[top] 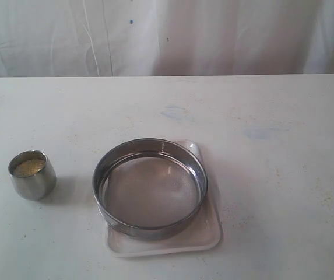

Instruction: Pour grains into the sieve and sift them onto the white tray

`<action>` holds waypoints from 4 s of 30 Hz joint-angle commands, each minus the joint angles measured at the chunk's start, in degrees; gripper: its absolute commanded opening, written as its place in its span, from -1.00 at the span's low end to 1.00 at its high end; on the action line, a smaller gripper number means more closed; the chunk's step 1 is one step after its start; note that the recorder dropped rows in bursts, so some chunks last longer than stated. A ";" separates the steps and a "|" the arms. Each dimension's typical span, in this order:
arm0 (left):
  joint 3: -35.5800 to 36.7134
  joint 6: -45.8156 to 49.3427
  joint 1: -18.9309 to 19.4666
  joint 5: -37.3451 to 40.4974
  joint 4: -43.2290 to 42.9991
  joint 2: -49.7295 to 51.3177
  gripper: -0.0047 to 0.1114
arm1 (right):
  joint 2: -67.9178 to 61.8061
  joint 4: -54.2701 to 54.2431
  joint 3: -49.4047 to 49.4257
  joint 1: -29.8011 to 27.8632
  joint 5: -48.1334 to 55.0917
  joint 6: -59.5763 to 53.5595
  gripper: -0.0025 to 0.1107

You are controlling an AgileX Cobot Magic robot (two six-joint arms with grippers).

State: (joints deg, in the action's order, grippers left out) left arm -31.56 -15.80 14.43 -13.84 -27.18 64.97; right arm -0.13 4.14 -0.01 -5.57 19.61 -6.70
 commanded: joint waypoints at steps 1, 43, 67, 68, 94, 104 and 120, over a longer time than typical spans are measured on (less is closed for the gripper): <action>-5.71 -13.51 6.26 -0.73 -5.55 3.51 -0.92 | 0.13 0.36 0.01 -0.14 -0.36 -0.12 -0.96; -10.87 -53.83 12.82 -43.80 -63.21 24.38 0.89 | 0.13 0.36 0.01 -0.14 -0.36 -0.12 -0.96; -10.87 -36.26 12.72 -49.80 -64.05 30.54 0.89 | 0.13 0.36 0.01 -0.14 -0.36 -0.12 -0.96; -10.87 -36.25 12.72 -50.35 -63.81 30.54 0.89 | 0.13 0.36 0.01 -0.14 -0.36 -0.12 -0.96; -10.87 -22.65 6.11 -47.59 -72.40 35.09 0.89 | 0.13 0.36 0.01 -0.14 -0.36 -0.12 -0.96; -10.87 -21.56 6.02 -44.68 -70.58 35.09 0.89 | 0.13 0.36 0.01 -0.14 -0.36 -0.12 -0.96; -9.72 -15.74 6.02 -45.02 -66.22 38.00 0.89 | 0.13 0.36 0.01 -0.14 -0.36 -0.12 -0.96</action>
State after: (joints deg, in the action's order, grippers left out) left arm -41.65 -32.19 20.68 -58.97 -93.96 101.84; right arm -0.13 4.14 -0.01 -5.57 19.61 -6.70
